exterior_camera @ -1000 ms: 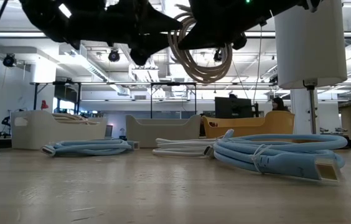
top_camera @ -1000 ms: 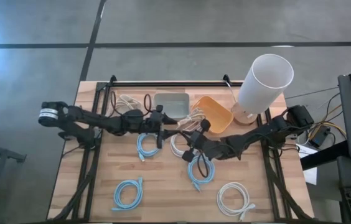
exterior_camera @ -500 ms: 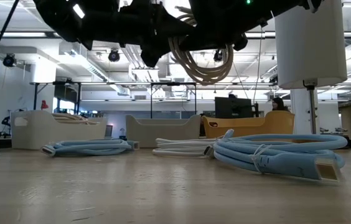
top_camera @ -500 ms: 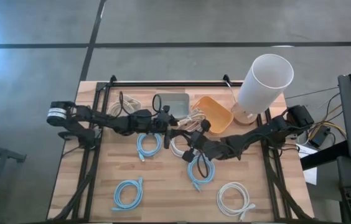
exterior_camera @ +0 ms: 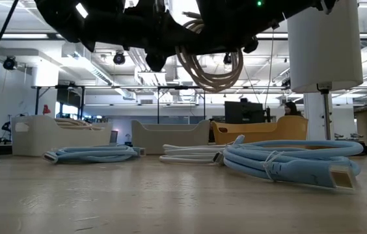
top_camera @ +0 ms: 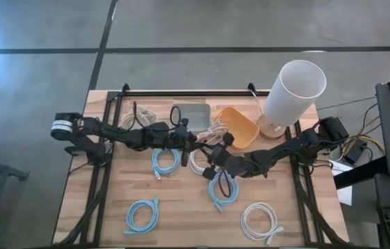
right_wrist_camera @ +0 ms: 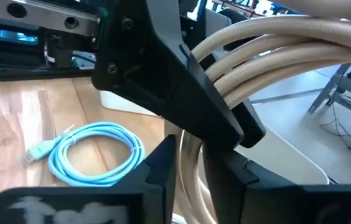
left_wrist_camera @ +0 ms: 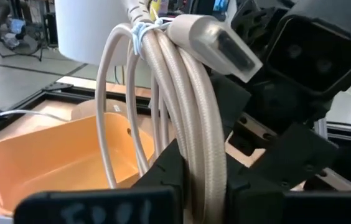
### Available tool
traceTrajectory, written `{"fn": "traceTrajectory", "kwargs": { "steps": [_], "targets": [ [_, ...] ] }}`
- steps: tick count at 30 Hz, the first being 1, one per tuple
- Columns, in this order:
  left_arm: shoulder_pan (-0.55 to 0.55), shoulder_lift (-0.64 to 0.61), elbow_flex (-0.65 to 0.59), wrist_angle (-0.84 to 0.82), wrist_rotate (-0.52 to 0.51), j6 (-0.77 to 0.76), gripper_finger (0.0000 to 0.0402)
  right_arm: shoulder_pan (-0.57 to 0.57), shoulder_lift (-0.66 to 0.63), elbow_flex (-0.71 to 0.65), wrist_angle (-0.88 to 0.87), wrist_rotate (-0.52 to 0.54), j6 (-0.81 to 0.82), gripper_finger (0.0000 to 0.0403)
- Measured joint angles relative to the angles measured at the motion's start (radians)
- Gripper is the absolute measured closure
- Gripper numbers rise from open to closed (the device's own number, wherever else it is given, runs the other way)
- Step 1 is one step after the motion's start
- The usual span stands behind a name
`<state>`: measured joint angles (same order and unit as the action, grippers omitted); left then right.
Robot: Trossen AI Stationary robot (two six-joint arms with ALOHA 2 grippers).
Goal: Sort HDMI cables
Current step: Put the brown HDMI cable into the white bin
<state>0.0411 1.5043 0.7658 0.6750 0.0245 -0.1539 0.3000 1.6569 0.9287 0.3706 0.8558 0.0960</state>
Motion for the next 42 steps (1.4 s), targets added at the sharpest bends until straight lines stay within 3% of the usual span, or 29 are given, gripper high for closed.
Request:
{"fn": "traceTrajectory", "kwargs": {
  "steps": [6,14,22,28,33,42],
  "targets": [
    [0.008,-0.015,0.0,-0.064,-0.019,0.018,0.0353,0.014,0.0,0.0,-0.026,0.0,0.016,0.0285],
    [0.033,-0.146,-0.002,-0.339,-0.082,0.021,0.0368,0.058,-0.005,0.002,-0.024,0.001,0.008,0.0263],
    [0.053,-0.377,-0.002,-0.7,-0.141,-0.081,0.0368,0.069,-0.031,0.002,-0.024,0.004,0.005,0.0267],
    [0.053,-0.59,-0.002,-0.934,-0.274,-0.119,0.0368,0.069,-0.032,0.002,-0.031,0.003,0.007,0.0275],
    [0.053,-0.732,-0.006,-1.138,-0.307,-0.215,0.0368,0.069,-0.032,0.002,-0.031,0.003,0.009,0.0277],
    [0.053,-0.842,-0.221,-1.173,-0.397,-0.373,0.0369,0.069,-0.032,0.001,-0.031,0.0,0.026,0.0276]
  ]
}}
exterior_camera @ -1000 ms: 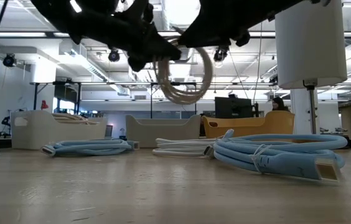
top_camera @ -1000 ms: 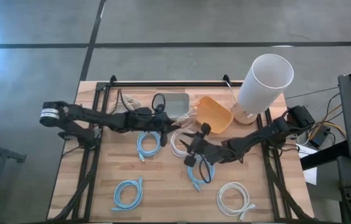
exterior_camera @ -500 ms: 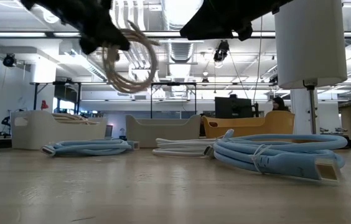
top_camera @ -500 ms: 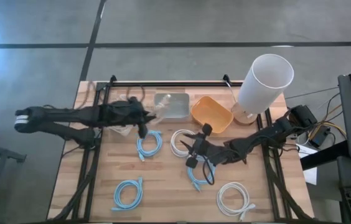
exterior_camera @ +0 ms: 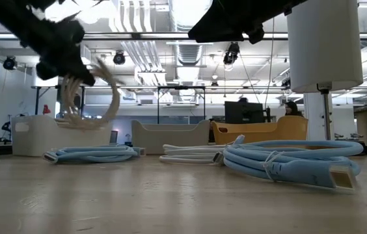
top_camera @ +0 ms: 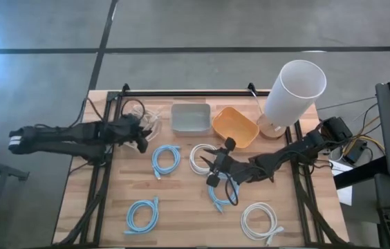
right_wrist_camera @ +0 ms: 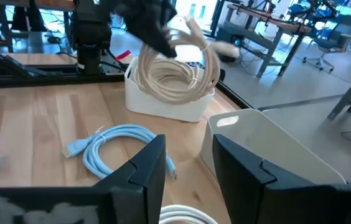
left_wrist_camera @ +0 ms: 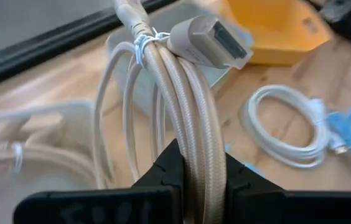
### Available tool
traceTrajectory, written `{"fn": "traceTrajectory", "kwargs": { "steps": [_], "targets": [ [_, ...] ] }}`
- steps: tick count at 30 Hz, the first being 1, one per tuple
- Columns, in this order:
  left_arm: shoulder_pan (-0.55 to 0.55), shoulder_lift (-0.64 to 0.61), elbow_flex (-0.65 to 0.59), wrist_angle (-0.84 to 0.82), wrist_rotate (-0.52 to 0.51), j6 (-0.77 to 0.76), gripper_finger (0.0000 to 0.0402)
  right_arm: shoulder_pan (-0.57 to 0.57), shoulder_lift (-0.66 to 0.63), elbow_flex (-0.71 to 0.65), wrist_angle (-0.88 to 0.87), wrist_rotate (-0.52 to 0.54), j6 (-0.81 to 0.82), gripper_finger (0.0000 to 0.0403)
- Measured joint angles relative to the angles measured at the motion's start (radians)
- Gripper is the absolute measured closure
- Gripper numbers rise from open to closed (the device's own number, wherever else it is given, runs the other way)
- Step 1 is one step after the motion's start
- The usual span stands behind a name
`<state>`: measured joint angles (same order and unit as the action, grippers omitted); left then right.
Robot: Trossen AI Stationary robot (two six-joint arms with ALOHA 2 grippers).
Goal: Sort HDMI cables
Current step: Put the brown HDMI cable into the white bin
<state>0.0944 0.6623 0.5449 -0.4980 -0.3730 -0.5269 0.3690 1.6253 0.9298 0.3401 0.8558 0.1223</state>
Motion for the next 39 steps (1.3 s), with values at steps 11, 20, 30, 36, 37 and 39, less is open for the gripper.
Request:
{"fn": "traceTrajectory", "kwargs": {
  "steps": [11,20,30,36,37,39],
  "targets": [
    [0.0,-0.049,-0.034,0.008,-0.069,-0.013,0.0369,-0.001,0.001,0.0,0.0,0.0,-0.002,0.028],
    [0.0,-0.052,0.023,-0.035,-0.072,0.003,0.0369,-0.001,0.001,0.0,0.0,0.0,-0.002,0.0284],
    [0.001,-0.069,0.023,0.004,-0.006,0.003,0.0366,-0.001,0.002,0.0,0.0,0.0,-0.002,0.0282],
    [0.002,-0.072,0.019,-0.032,-0.011,-0.011,0.0366,-0.001,0.002,0.0,0.0,0.0,-0.001,0.0281],
    [0.002,-0.072,0.016,-0.038,-0.011,-0.021,0.0366,-0.001,0.002,0.0,0.0,0.0,-0.001,0.0282],
    [0.002,-0.071,0.005,-0.049,-0.016,-0.037,0.0366,-0.001,0.002,0.0,0.0,0.0,-0.001,0.0285]
  ]
}}
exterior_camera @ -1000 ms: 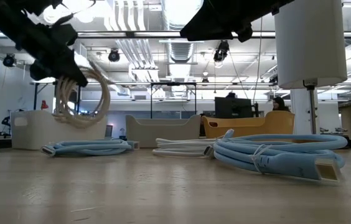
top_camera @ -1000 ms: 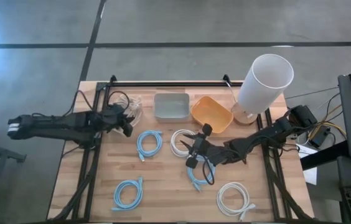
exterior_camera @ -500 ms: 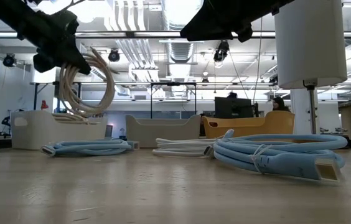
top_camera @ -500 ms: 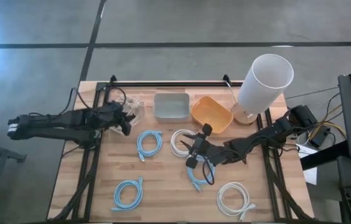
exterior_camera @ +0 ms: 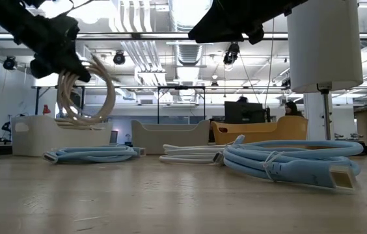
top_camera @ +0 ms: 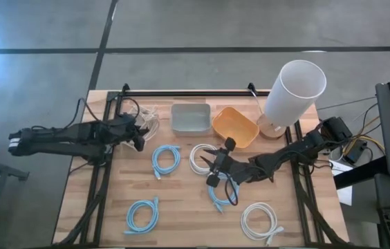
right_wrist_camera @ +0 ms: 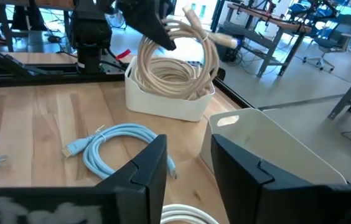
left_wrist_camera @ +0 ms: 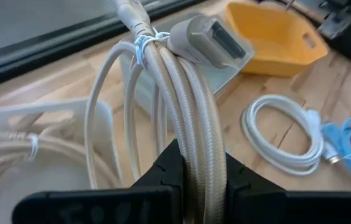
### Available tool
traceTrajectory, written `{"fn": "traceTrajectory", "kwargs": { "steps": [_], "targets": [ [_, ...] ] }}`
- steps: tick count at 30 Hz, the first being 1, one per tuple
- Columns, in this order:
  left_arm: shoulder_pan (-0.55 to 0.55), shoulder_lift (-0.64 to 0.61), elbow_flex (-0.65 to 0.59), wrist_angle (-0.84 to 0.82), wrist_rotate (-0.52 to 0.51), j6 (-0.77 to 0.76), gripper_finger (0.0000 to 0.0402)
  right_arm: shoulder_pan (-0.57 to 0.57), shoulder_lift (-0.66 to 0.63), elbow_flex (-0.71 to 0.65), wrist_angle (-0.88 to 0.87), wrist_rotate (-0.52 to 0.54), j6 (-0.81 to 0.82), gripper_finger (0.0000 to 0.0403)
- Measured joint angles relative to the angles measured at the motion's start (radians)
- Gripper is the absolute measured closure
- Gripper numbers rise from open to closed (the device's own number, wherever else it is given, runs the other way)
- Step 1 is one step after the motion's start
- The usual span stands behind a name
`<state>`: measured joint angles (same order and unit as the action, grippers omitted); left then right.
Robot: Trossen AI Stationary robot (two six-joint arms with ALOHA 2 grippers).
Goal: Sort HDMI cables
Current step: Put the brown HDMI cable into the white bin
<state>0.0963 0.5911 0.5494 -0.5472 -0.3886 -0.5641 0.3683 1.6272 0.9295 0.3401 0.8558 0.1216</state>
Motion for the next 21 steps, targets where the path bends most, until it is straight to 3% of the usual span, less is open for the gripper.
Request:
{"fn": "traceTrajectory", "kwargs": {
  "steps": [13,21],
  "targets": [
    [0.0,-0.001,-0.017,-0.068,-0.124,-0.003,0.0344,0.0,0.0,0.0,0.0,0.0,-0.001,0.0286],
    [0.0,-0.001,-0.017,-0.201,-0.225,0.005,0.0324,0.0,0.0,0.0,0.0,0.0,0.0,0.029]
  ]
}}
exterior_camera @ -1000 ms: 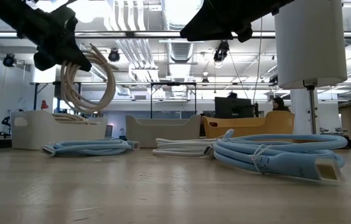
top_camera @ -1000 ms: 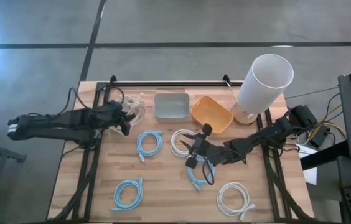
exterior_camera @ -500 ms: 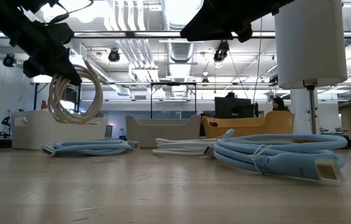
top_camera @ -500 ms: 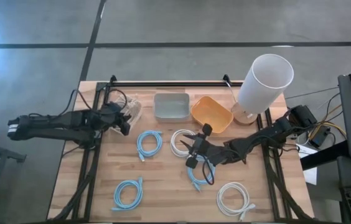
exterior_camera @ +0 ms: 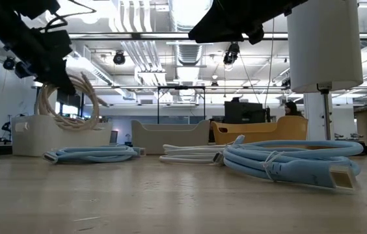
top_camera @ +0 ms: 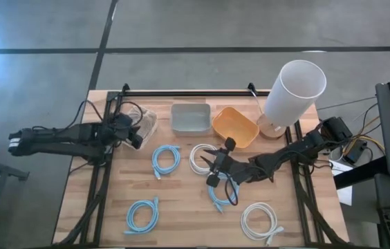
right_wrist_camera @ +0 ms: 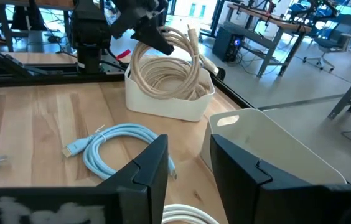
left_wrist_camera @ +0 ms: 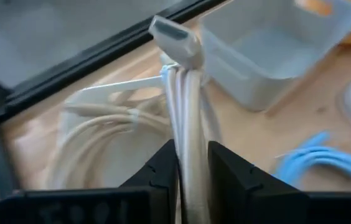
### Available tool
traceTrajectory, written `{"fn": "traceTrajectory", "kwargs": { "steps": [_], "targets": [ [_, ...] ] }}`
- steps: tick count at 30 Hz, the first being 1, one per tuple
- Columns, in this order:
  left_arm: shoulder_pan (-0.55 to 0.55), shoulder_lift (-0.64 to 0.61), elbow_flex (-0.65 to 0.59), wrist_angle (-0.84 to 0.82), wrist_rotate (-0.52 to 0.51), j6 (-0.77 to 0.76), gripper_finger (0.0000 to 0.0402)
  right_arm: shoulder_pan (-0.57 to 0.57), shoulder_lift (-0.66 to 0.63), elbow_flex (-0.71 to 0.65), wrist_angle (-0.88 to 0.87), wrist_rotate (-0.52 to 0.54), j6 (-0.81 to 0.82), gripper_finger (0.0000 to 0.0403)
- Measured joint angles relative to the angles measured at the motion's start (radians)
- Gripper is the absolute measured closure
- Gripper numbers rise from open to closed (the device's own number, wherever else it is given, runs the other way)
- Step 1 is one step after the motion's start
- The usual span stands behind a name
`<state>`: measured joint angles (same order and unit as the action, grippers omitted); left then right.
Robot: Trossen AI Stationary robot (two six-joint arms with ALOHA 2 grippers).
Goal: Sort HDMI cables
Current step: Put the brown HDMI cable into the white bin
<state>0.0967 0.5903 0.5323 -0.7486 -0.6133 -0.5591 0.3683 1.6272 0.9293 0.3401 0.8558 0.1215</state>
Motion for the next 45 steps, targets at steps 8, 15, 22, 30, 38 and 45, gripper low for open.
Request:
{"fn": "traceTrajectory", "kwargs": {
  "steps": [8,15,22,30,38,45],
  "targets": [
    [0.0,0.0,0.0,-0.1,-0.16,-0.022,0.0328,0.0,0.0,0.0,0.0,0.0,0.002,0.0298],
    [0.0,0.004,-0.006,-0.112,-0.159,-0.024,0.0308,0.0,0.0,0.0,0.0,0.0,-0.001,0.0294],
    [0.0,0.011,-0.044,-0.112,-0.162,-0.072,0.0254,0.0,0.0,0.0,0.0,-0.001,0.002,0.0304],
    [0.0,0.012,0.017,-0.117,-0.246,-0.068,0.0222,0.0,0.0,0.0,0.0,-0.003,-0.001,0.0308],
    [0.0,0.015,0.069,-0.116,-0.299,-0.063,0.0243,0.0,0.0,0.0,0.0,-0.005,0.0,0.0303],
    [0.0,0.055,-0.003,-0.112,-0.276,-0.18,0.0281,0.0,0.0,0.0,0.0,-0.054,0.002,0.0315]
  ]
}}
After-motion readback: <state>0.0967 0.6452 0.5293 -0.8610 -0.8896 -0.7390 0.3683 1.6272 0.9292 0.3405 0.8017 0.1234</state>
